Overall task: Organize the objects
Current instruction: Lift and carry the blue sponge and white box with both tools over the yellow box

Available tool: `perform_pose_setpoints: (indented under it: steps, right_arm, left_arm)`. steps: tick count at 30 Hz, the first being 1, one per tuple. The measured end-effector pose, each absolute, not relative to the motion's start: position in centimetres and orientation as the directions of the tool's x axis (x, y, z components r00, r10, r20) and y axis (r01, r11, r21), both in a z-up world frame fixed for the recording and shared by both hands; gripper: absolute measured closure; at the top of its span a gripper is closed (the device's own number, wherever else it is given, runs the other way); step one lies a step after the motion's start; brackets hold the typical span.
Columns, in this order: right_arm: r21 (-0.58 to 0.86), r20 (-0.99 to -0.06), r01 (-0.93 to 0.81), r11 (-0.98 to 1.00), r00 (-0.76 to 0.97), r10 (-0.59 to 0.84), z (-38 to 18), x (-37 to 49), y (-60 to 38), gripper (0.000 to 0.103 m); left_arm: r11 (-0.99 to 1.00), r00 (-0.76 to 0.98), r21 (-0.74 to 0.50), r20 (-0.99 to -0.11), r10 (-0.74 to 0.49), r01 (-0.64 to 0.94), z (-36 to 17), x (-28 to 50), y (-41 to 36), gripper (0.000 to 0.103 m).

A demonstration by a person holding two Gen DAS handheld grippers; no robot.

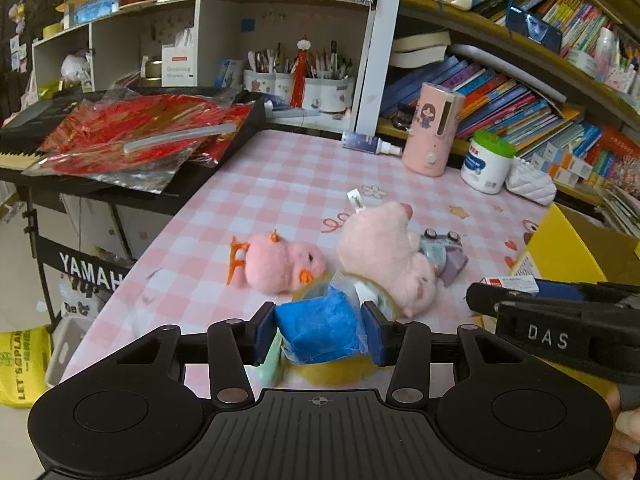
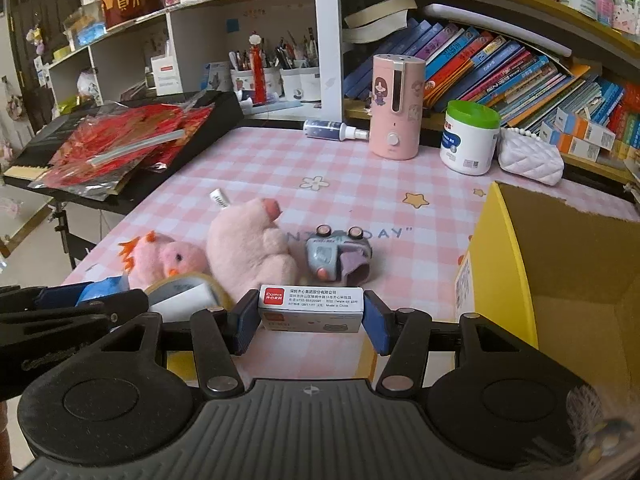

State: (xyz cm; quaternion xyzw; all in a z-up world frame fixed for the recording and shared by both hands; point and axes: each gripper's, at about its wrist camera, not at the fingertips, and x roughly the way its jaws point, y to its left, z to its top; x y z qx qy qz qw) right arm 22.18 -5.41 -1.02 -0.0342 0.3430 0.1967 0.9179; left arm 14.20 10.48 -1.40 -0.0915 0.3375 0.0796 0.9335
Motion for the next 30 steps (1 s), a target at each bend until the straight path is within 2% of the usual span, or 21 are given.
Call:
perform_pose_setpoints:
  steps: [19, 30]
  right_arm:
    - [0.084, -0.652, -0.367, 0.926, 0.683, 0.33, -0.1, 9.8, -7.6, 0.051]
    - [0.093, -0.661, -0.273, 0.958, 0.702, 0.264, -0.4, 4.3, -10.5, 0.051]
  left_arm:
    - [0.982, 0.762, -0.127, -0.647, 0.022, -0.136, -0.9, 2.5, 9.5, 0.059]
    - [0.991, 0.747, -0.133, -0.658, -0.091, 0.003, -1.3, -0.7, 6.8, 0.059]
